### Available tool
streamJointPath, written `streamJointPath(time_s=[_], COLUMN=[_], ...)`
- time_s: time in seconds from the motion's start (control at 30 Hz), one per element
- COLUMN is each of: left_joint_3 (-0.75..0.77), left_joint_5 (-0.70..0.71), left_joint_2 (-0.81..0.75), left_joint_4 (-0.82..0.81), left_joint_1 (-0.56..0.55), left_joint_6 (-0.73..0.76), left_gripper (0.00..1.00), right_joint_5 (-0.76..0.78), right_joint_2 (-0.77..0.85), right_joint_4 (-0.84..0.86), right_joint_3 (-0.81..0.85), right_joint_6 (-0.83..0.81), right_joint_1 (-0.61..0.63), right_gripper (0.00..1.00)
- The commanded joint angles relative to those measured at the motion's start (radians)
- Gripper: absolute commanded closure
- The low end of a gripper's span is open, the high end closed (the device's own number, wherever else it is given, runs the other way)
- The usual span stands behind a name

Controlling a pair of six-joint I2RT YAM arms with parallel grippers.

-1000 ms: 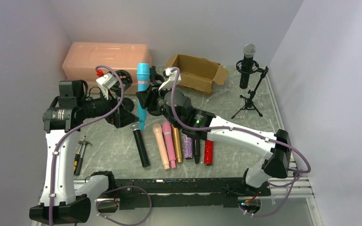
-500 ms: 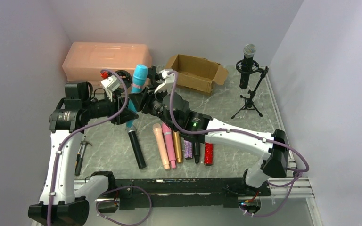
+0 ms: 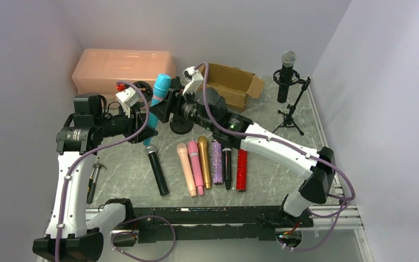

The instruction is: Attach the microphones to the stand

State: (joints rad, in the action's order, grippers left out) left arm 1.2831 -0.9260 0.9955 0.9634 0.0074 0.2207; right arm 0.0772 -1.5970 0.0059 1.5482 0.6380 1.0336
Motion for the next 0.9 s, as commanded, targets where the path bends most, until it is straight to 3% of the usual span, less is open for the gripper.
streamJointPath(time_s=[0.0, 0.33, 0.43, 0.5, 0.53, 0.6, 0.63, 0.67, 0.77, 0.87], left_joint_3=[0.006, 0.002, -0.005, -0.004, 0.001, 0.020, 0.032, 0.045, 0.053, 0.070], left_joint_5=[-0.028, -0.050, -0.049, -0.038, -0.025, 0.040, 0.083, 0.141, 0.327, 0.476], left_joint_2=[-0.031, 0.014, 0.010, 0.011, 0.014, 0.030, 0.038, 0.043, 0.051, 0.076], left_joint_4=[-0.029, -0.003, -0.019, -0.017, -0.011, 0.010, 0.017, 0.016, -0.049, -0.142], left_joint_1=[-0.001, -0.040, -0.042, -0.042, -0.042, -0.042, -0.042, -0.040, -0.035, 0.019], left_joint_6=[0.037, 0.028, 0.028, 0.035, 0.043, 0.075, 0.089, 0.104, 0.134, 0.119], left_gripper=[1.00, 1.00, 1.00, 1.00, 0.92, 0.55, 0.39, 0.30, 0.18, 0.17], right_joint_5=[-0.073, -0.090, -0.081, -0.059, -0.052, -0.034, -0.023, -0.010, 0.020, 0.046], right_joint_2=[0.002, -0.097, -0.120, -0.120, -0.116, -0.098, -0.083, -0.065, 0.000, 0.068], right_joint_4=[-0.049, -0.002, -0.003, -0.026, -0.033, -0.049, -0.056, -0.063, -0.081, -0.104], right_joint_3=[0.105, 0.180, 0.193, 0.194, 0.192, 0.185, 0.177, 0.168, 0.133, 0.099], right_joint_6=[0.002, -0.009, -0.033, -0.051, -0.062, -0.087, -0.100, -0.113, -0.160, -0.199], right_joint_1=[-0.026, -0.026, -0.026, -0.030, -0.034, -0.045, -0.054, -0.063, -0.096, -0.130], right_gripper=[0.38, 0.42, 0.53, 0.68, 0.78, 0.95, 0.98, 1.00, 1.00, 1.00])
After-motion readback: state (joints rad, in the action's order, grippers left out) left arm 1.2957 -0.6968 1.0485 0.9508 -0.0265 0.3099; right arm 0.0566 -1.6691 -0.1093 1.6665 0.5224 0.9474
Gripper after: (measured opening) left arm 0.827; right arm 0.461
